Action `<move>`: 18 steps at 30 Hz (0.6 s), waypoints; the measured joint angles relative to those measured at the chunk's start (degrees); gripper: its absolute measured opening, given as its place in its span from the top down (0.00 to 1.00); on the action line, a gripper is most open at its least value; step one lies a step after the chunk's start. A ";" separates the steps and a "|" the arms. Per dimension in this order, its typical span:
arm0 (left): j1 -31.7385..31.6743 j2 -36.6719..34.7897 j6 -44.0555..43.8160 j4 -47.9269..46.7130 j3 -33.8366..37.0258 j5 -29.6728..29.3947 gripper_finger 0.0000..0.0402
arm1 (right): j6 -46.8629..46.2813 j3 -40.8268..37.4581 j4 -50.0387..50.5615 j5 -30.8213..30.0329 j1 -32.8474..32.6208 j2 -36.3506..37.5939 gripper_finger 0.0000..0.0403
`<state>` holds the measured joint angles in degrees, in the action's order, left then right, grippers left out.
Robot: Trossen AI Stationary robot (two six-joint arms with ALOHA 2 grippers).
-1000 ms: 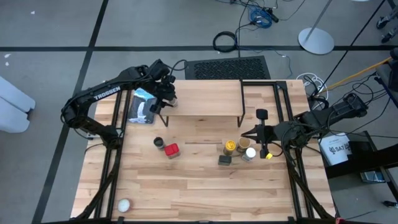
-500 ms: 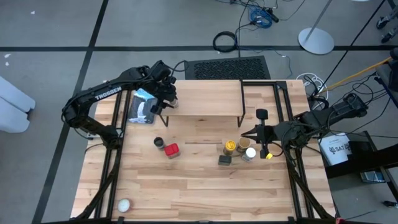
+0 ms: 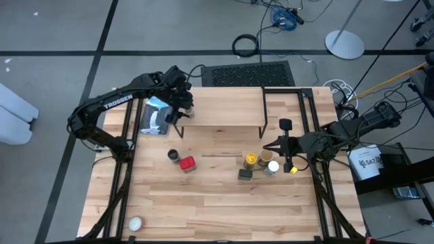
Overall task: Shelf spices
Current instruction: Put the brown seasoning bottle on the shelf
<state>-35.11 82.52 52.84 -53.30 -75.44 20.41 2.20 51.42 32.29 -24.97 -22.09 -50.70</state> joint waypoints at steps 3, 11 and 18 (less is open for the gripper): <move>0.02 -0.16 -0.02 0.31 0.00 -0.03 0.35 | 0.00 0.00 0.02 0.02 0.00 0.00 1.00; 1.16 -2.57 -3.98 0.29 -3.33 -6.84 0.35 | 0.01 0.00 0.04 -0.01 0.04 0.00 1.00; 3.83 -5.77 -15.29 0.03 -8.20 -7.61 0.35 | -0.76 0.00 0.04 0.42 2.03 0.01 1.00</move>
<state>-31.28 76.75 37.55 -53.26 -83.64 12.79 1.44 51.42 32.34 -24.55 -20.06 -50.69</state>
